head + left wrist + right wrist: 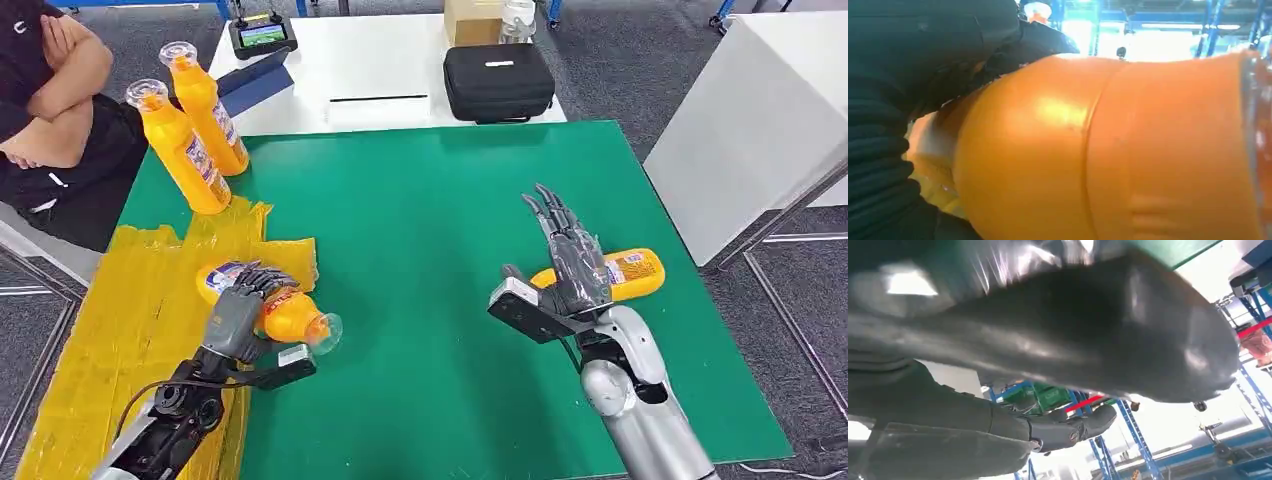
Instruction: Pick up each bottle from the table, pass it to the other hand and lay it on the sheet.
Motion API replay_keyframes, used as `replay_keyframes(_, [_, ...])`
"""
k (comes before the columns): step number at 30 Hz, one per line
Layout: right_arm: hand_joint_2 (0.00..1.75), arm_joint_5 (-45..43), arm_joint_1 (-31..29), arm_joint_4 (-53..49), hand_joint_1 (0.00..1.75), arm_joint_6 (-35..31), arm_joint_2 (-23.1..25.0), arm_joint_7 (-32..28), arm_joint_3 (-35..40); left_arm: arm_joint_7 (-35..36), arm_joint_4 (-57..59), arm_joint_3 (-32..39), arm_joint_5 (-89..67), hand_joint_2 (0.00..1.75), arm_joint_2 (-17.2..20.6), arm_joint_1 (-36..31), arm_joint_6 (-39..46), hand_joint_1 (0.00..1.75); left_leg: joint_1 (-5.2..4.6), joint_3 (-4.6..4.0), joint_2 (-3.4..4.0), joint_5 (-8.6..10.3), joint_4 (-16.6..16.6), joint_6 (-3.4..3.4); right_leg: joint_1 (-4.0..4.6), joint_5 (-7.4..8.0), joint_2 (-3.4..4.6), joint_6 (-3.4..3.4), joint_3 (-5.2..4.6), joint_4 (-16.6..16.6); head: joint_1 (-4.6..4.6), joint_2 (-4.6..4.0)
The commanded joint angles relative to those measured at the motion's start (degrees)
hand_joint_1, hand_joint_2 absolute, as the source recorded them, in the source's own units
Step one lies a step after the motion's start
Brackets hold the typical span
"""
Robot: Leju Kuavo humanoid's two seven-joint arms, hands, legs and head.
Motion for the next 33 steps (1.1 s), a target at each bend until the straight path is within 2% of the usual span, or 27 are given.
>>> replay_keyframes(1, [0.0,-1.3,-2.6,3.1,0.0,0.2,-0.6,-0.9,0.1,2.2,6.6,-6.7,-1.1,1.75,1.7,-3.9,-3.0,1.75,-0.03,0.2,0.02,-0.04,0.0,-0.02,-0.02,-0.05,-0.03,-0.01,0.2,0.0,0.0,0.0])
replay_keyframes(4, [0.0,-1.6,-2.5,3.5,0.0,0.1,-0.7,-1.1,0.2,3.0,7.9,-6.9,0.3,1.75,1.2,-5.1,-6.1,1.75,-0.03,0.16,0.0,-0.02,0.0,-0.01,-0.02,-0.03,-0.05,-0.01,0.17,0.0,0.0,0.0])
replay_keyframes(5, [0.0,-1.7,-2.4,3.5,0.0,0.0,-0.8,-1.1,0.3,2.6,8.1,-7.0,1.6,1.75,1.0,-5.4,-7.8,0.0,-0.06,0.31,-0.01,-0.05,-0.1,-0.01,-0.04,-0.08,-0.08,-0.02,0.32,0.0,0.0,0.0])
replay_keyframes(6, [0.0,-1.8,-2.2,3.5,0.0,0.0,-0.8,-1.1,0.3,1.9,8.6,-6.5,4.8,0.0,0.7,-6.0,-11.5,0.0,-0.03,0.24,0.0,-0.03,0.0,-0.02,-0.02,-0.05,-0.06,-0.02,0.26,0.0,0.0,0.0])
replay_keyframes(11, [0.0,-1.8,-1.9,3.8,0.0,-0.3,-1.0,-1.0,0.3,1.1,9.4,-5.7,12.2,0.0,0.9,-9.1,-18.2,0.0,-0.07,0.39,-0.12,0.0,-0.1,-0.01,-0.05,-0.05,-0.21,-0.02,0.44,0.0,0.0,0.0])
replay_keyframes(18, [0.0,-1.7,-1.6,3.5,0.0,-0.5,-0.9,-1.0,0.2,1.1,9.5,-4.9,14.0,0.0,0.8,-9.6,-18.9,0.0,-0.05,0.42,-0.26,0.13,-0.1,0.01,-0.04,0.02,-0.38,0.0,0.52,0.0,0.0,0.0])
replay_keyframes(21, [0.0,-1.2,-0.9,2.8,0.0,-0.8,-0.7,-0.8,0.1,1.6,9.1,-3.7,16.5,0.0,0.6,-10.2,-21.5,0.0,-0.05,0.41,-0.3,0.17,-0.1,0.03,-0.04,0.0,-0.42,-0.01,0.53,0.0,0.0,0.0])
replay_keyframes(22, [0.0,-0.8,-0.7,2.7,0.0,-0.8,-0.7,-0.5,0.0,1.5,9.1,-2.9,18.5,0.0,0.4,-10.3,-24.1,0.0,-0.1,0.64,-0.19,0.13,-0.2,0.01,-0.09,-0.04,-0.36,-0.02,0.71,-0.1,0.0,0.0])
replay_keyframes(29, [0.0,-0.8,-0.6,2.6,0.0,-0.8,-0.7,-0.4,0.0,1.5,8.9,-2.8,18.6,0.0,0.5,-10.4,-24.3,0.0,-0.06,0.37,-0.13,0.15,-0.1,0.03,-0.07,0.03,-0.3,-0.03,0.41,0.0,-0.02,0.0])
replay_keyframes(33, [0.0,0.4,0.4,1.3,0.0,-0.6,-0.3,0.2,-0.7,1.9,8.5,-4.0,18.1,0.0,1.1,-11.3,-27.3,0.0,-0.08,0.44,-0.27,0.15,-0.1,0.01,-0.07,-0.05,-0.44,-0.05,0.49,0.0,-0.02,0.0])
